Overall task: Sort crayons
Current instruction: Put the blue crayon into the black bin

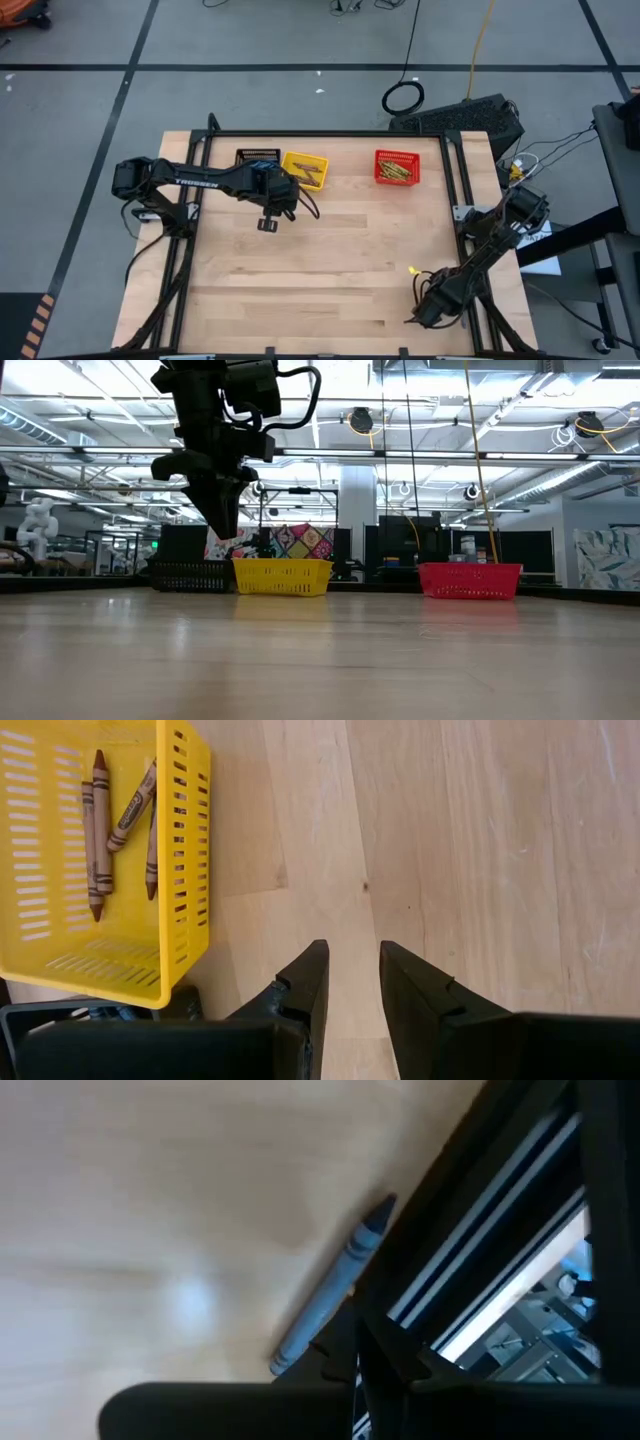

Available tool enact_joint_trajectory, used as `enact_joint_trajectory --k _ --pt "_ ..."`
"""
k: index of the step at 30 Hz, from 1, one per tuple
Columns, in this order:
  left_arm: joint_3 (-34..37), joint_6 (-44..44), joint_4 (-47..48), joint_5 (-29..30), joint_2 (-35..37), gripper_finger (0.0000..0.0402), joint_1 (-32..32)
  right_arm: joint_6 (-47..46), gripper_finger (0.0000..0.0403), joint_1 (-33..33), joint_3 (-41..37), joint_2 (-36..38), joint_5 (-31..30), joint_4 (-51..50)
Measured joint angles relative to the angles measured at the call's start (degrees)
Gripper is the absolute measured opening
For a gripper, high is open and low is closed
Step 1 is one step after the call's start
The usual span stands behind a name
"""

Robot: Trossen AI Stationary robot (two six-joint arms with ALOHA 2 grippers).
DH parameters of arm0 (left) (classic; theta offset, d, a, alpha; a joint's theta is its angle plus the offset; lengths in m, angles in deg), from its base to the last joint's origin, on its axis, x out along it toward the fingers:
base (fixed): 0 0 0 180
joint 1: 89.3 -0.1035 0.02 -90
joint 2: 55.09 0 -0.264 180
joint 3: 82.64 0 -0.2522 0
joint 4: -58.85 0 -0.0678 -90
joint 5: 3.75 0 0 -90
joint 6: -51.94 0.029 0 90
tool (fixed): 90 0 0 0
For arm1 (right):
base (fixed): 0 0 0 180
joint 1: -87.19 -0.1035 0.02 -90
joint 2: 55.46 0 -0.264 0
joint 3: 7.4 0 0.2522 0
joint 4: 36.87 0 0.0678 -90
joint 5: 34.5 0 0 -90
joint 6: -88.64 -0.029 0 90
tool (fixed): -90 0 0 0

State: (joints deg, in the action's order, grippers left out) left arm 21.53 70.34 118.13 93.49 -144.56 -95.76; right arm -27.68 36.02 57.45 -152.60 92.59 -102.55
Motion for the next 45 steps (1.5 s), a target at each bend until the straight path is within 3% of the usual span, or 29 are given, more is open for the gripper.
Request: enact_joint_trajectory --k 14,45 --pt "0.0 -0.1 0.0 0.0 0.0 0.0085 0.0 -5.1 0.0000 -1.5 -3.4 0.1 1.7 8.2" --pt "0.0 0.0 -0.1 0.0 0.0 0.0085 0.0 -5.8 0.0000 -2.2 -3.2 0.7 4.1 7.7"
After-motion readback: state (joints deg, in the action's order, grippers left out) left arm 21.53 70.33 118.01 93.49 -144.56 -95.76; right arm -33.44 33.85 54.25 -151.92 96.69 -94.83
